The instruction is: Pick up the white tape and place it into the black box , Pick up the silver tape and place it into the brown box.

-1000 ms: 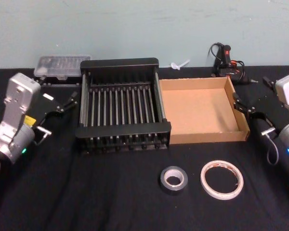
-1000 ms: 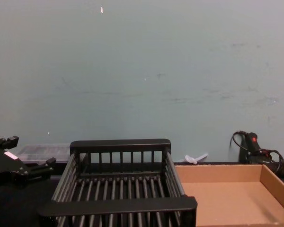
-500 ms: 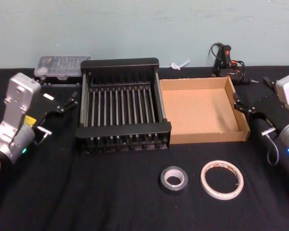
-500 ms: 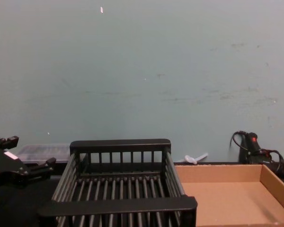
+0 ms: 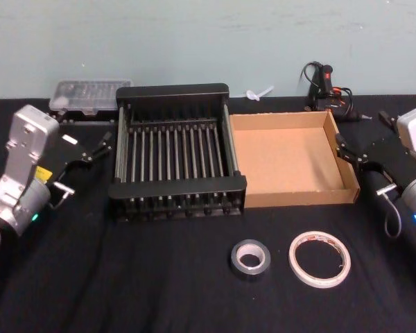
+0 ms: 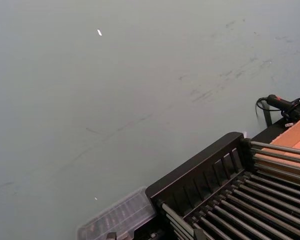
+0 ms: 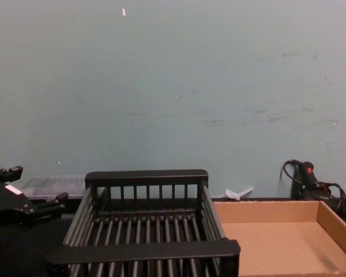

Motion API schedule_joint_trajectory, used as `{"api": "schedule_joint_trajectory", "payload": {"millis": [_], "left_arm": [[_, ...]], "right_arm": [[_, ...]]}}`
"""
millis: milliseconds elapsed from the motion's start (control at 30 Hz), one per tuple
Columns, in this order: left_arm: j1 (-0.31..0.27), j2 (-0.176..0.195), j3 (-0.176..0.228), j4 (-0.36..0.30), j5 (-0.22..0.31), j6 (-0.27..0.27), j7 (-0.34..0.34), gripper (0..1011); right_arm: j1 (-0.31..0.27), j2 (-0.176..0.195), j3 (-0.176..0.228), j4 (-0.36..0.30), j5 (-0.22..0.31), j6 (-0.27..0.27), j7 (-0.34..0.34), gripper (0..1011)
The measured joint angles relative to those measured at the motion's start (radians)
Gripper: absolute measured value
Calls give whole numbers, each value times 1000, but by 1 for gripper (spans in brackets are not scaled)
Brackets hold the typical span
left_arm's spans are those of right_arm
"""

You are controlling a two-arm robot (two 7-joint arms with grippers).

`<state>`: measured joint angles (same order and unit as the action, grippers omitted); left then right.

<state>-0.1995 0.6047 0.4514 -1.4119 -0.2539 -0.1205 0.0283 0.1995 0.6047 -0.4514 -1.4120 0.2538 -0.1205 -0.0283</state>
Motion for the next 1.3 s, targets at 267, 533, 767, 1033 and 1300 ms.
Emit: {"api": "schedule_joint_trajectory", "payload": {"millis": [267, 533, 767, 1033, 1300], "left_arm": [[0, 0, 0, 0, 0, 0, 0, 1001], [0, 0, 0, 0, 0, 0, 0, 1001], [0, 0, 0, 0, 0, 0, 0, 1001], [0, 0, 0, 0, 0, 0, 0, 1001], [0, 0, 0, 0, 0, 0, 0, 1001]], "right_arm": [[0, 0, 0, 0, 0, 0, 0, 1002], [0, 0, 0, 0, 0, 0, 0, 1002], [0, 0, 0, 0, 0, 0, 0, 1002], [-10, -10, 20, -6, 0, -1, 30, 1002], [-42, -11, 47, -41, 11, 3, 58, 1002]]}}
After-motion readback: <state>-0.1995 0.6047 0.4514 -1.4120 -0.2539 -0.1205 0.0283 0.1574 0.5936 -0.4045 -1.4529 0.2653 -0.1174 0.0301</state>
